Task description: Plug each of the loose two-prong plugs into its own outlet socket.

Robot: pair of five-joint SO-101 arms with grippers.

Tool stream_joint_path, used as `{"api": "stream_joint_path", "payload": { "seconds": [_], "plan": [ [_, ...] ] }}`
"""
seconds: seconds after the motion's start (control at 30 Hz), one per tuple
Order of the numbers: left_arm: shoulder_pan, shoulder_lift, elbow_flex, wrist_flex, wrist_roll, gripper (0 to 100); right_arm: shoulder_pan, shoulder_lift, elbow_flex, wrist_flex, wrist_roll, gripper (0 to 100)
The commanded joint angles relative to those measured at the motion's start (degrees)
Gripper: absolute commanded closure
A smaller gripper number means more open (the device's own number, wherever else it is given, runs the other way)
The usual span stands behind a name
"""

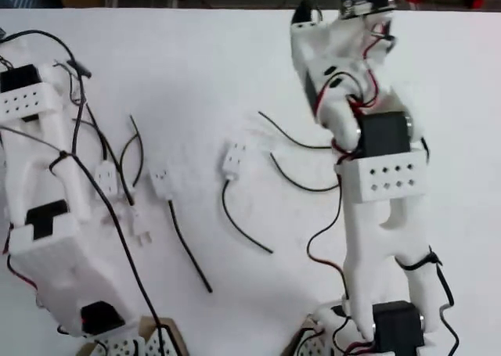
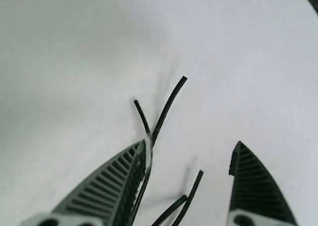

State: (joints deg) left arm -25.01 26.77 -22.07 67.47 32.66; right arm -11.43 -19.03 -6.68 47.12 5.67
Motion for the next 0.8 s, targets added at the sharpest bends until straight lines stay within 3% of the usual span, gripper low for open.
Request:
{"api": "stream_joint_path", "payload": {
  "seconds": [0.0,0.2,0.5,0.77],
  "plan": [
    [1.01,3.65,-5.10,8.70,-1.76,72,3.82,-2.24,-3.69,-0.66,0.44,63.3],
    [4.53,4.44,-17.58,35.34,-2.11,72,6.20,-2.15,-4.31,-1.10,0.53,63.3],
    [12.18,-6.81,-0.97,34.29,-1.76,72,6.02,-2.15,-4.31,-0.92,0.70,63.3],
    [9.19,-28.18,26.55,21.98,-6.77,72,5.93,-2.15,-4.04,-1.10,0.79,63.3]
  ]
}}
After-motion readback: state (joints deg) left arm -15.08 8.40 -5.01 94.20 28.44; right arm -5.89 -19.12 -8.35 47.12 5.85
